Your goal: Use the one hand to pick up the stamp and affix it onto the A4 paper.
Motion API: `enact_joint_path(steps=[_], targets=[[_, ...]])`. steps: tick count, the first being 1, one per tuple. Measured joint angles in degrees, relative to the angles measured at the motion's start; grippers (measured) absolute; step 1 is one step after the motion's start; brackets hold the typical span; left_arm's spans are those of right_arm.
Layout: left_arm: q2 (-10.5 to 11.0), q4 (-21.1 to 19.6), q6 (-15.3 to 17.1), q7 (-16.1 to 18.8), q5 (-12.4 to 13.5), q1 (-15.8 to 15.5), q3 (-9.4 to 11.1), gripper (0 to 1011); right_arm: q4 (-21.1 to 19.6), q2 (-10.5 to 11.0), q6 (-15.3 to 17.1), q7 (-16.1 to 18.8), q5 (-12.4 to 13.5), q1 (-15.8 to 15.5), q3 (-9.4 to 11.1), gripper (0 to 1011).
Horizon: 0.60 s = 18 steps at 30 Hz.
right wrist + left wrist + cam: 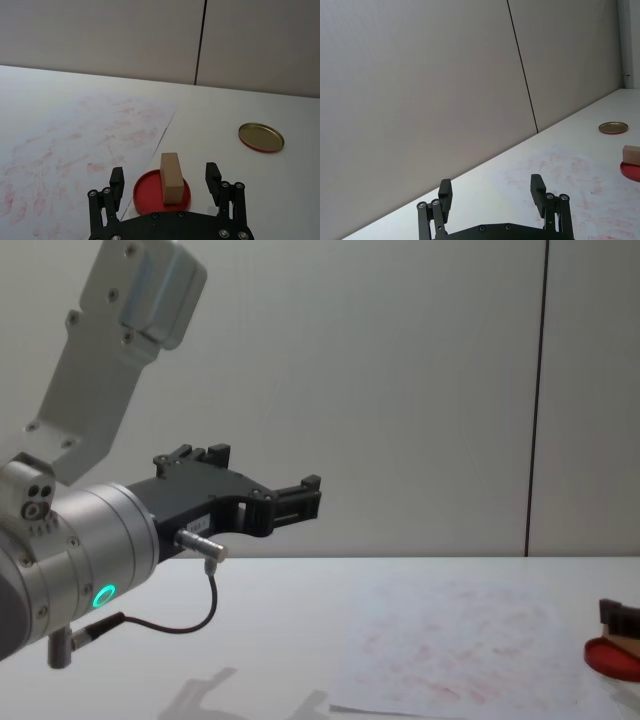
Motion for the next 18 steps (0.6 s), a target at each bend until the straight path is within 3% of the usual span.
enact_joint_path(steps=[13,18], targets=[[0.0,0.0,0.0,0.0,0.0,0.0,0.0,993,4.3,-1.4,0.6,-0.2,-0.8,2.6,-0.4,1001],[0.0,0.0,0.0,0.0,0.0,0.0,0.0,993,5.7,-1.9,0.8,-0.1,-1.1,3.5,-0.5,894]])
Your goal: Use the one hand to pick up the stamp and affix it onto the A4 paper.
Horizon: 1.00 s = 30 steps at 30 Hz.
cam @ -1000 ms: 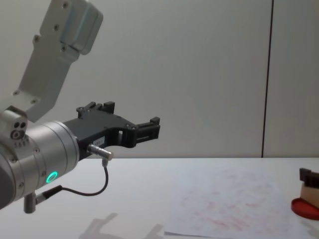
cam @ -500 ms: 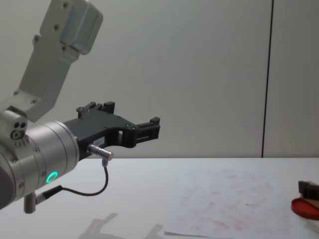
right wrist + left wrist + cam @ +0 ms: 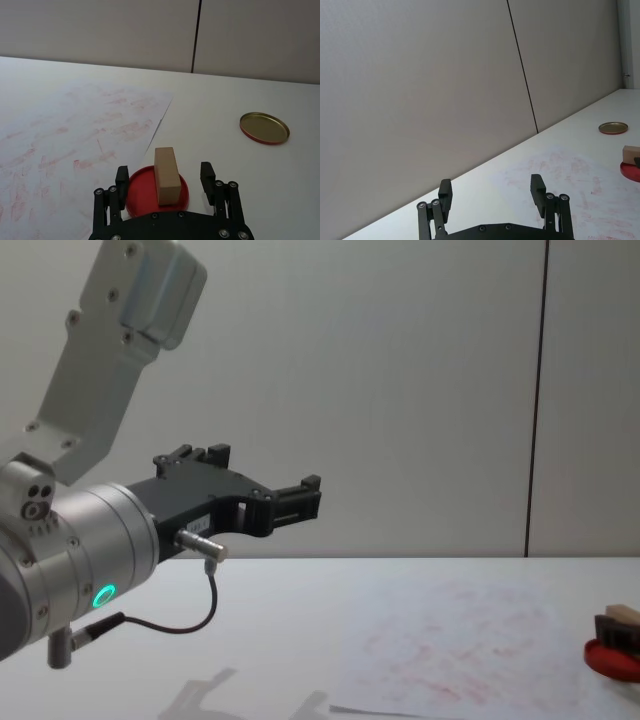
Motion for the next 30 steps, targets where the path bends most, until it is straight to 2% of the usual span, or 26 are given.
enact_joint_path(steps=[5,6,11,12,14,21,30], targets=[[0.0,0.0,0.0,0.0,0.0,0.0,0.0,993,1.1,-0.4,0.0,0.1,-0.2,0.8,-0.1,782],[0.0,0.0,0.0,0.0,0.0,0.0,0.0,993,1.5,-0.5,0.1,0.1,-0.2,1.0,-0.1,719],[0.0,0.0,0.0,0.0,0.0,0.0,0.0,993,2.6,-0.8,0.1,0.1,-0.3,1.7,-0.1,589],[0.0,0.0,0.0,0.0,0.0,0.0,0.0,993,2.9,-0.9,0.1,0.1,-0.4,1.9,-0.1,520],[0.0,0.0,0.0,0.0,0.0,0.0,0.0,993,3.2,-1.0,0.1,0.1,-0.4,2.1,-0.1,503],[0.0,0.0,0.0,0.0,0.0,0.0,0.0,993,4.6,-1.3,-0.1,0.1,-0.6,2.9,-0.2,249],[0.0,0.0,0.0,0.0,0.0,0.0,0.0,993,5.4,-1.6,-1.4,0.4,-0.8,3.4,-0.1,221]])
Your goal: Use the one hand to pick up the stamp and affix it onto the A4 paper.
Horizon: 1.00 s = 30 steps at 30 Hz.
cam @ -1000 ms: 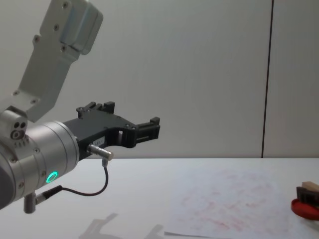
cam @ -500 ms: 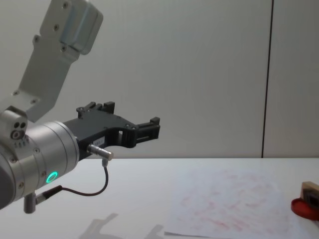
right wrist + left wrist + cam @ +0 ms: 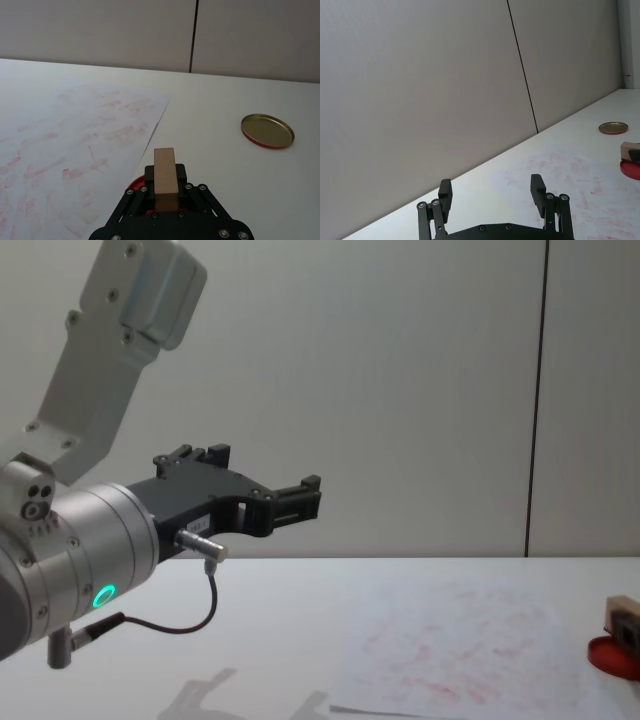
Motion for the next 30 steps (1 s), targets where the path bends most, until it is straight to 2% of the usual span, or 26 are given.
enact_joint_path(steps=[8,15,21,30], targets=[[0.0,0.0,0.0,0.0,0.0,0.0,0.0,993,-1.6,0.0,-2.8,0.9,-0.6,-0.3,-0.1,220],[0.0,0.0,0.0,0.0,0.0,0.0,0.0,993,-5.4,-0.2,-4.7,3.1,-0.8,-1.2,-0.8,221],[0.0,0.0,0.0,0.0,0.0,0.0,0.0,993,-7.9,-0.6,-4.3,4.7,-0.8,-1.8,-1.7,220],[0.0,0.0,0.0,0.0,0.0,0.0,0.0,993,-10.0,-1.5,-1.6,6.0,-1.2,-2.9,-3.2,220]])
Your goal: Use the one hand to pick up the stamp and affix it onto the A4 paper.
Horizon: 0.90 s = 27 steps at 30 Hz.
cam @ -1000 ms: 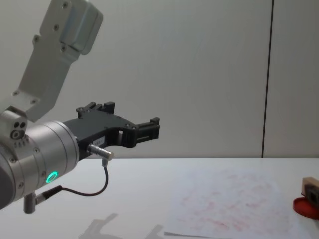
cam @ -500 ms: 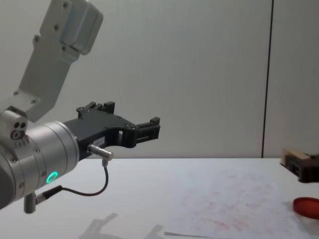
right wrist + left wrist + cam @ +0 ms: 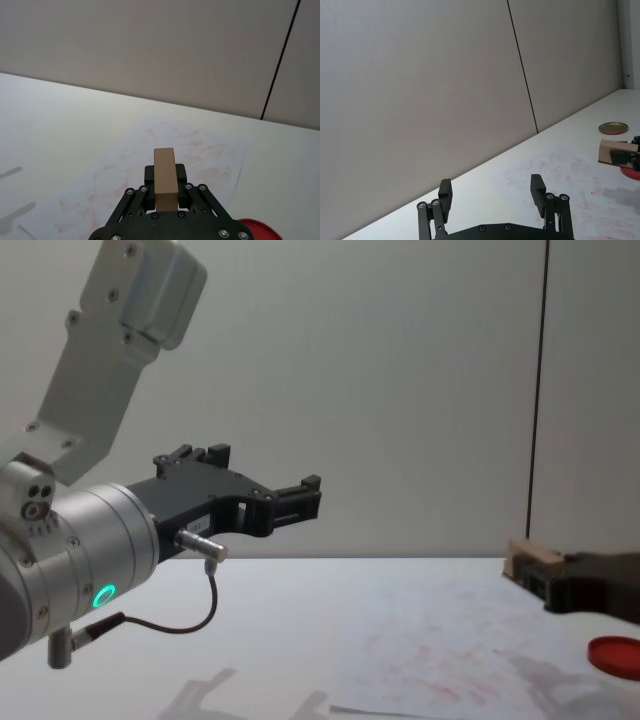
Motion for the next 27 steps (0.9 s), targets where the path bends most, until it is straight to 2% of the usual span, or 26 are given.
enact_joint_path(steps=[11,27], targets=[[0.0,0.0,0.0,0.0,0.0,0.0,0.0,993,0.2,-0.4,2.5,0.0,-1.4,-1.0,-1.1,221],[0.0,0.0,0.0,0.0,0.0,0.0,0.0,993,1.8,-0.2,4.3,-0.3,-3.0,-1.8,-1.5,221]])
